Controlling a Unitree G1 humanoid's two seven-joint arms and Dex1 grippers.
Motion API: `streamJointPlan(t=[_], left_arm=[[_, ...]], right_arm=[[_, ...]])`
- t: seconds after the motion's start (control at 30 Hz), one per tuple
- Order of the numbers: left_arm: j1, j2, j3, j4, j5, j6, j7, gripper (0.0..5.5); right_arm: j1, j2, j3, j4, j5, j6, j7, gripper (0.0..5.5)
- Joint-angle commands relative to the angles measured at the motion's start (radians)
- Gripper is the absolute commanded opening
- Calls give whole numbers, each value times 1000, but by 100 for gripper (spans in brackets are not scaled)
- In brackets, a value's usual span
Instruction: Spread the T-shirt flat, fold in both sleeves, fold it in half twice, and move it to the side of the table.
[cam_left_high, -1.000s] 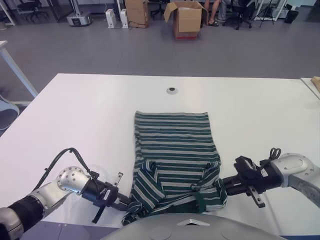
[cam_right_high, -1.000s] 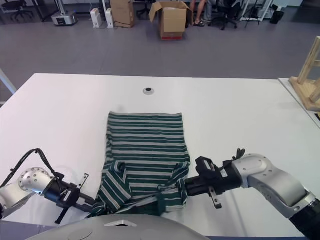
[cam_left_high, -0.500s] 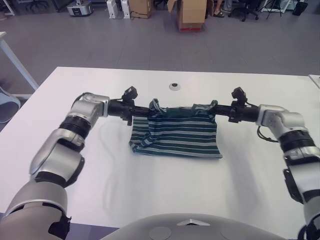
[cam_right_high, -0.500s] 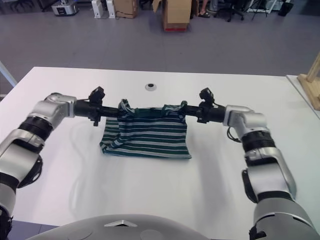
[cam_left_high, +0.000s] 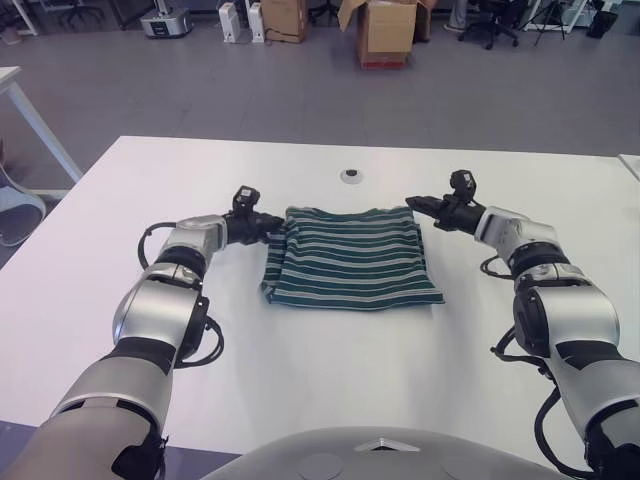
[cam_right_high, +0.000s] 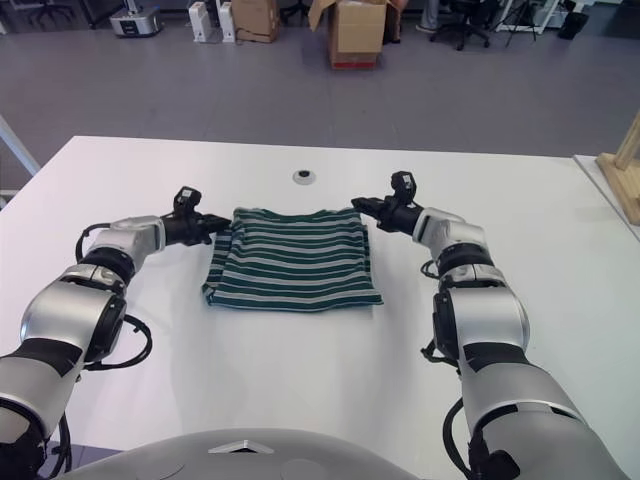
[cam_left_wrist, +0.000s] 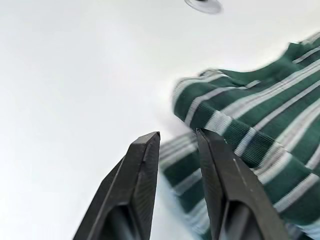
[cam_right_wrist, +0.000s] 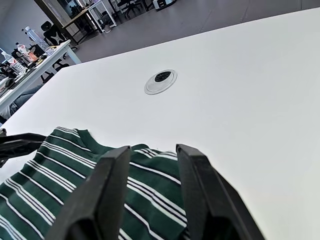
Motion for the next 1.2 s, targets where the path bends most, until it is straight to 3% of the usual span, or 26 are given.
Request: streamJointPlan(t=[0.03, 0.13, 0.23, 0.37, 0.43, 0.5, 0.57, 0.63, 0.73, 0.8, 0.9, 1.03, 1.1, 1.2], left_arm=[[2, 1, -107, -103, 214, -403, -25, 135], [24, 15, -250, -100, 423, -652, -11, 135], [-5, 64, -484, -59, 757, -740, 176, 135], [-37, 72, -562, -17, 886, -761, 240, 135], [-44, 106, -611, -29, 946, -840, 195, 135], [6, 142, -544, -135, 732, -910, -149, 135], [159, 278, -517, -534, 377, -641, -539, 135], [281, 427, -538, -942, 117, -310, -739, 135], [403, 541, -548, -1358, -124, 41, -774, 135], [437, 511, -532, -1437, -137, 129, -734, 135], [421, 380, -431, -1366, -77, 126, -586, 135], [330, 315, -239, -1141, -28, 89, -417, 135], [292, 340, -231, -1005, 84, -31, -400, 135], [278, 390, -326, -801, 318, -201, -402, 135]], right_arm=[[175, -45, 37, -374, 19, 113, 148, 171], [390, -127, 115, -748, 13, 213, 228, 171], [532, -228, 191, -1024, -32, 252, 278, 171], [604, -331, 297, -1172, -150, 251, 275, 171], [586, -333, 359, -1107, -261, 198, 214, 171], [548, -315, 418, -967, -395, 88, 122, 171], [477, -249, 443, -832, -451, 24, 54, 171], [416, -197, 447, -734, -460, -50, 8, 171], [290, -114, 421, -581, -449, -204, -45, 171], [227, -89, 393, -517, -436, -266, -58, 171], [240, -112, 327, -580, -363, -270, -8, 171], [442, -106, 230, -967, -136, 6, 51, 171], [544, -84, 222, -1144, -64, 133, 17, 171], [708, -8, 259, -1340, -31, 280, -106, 171]])
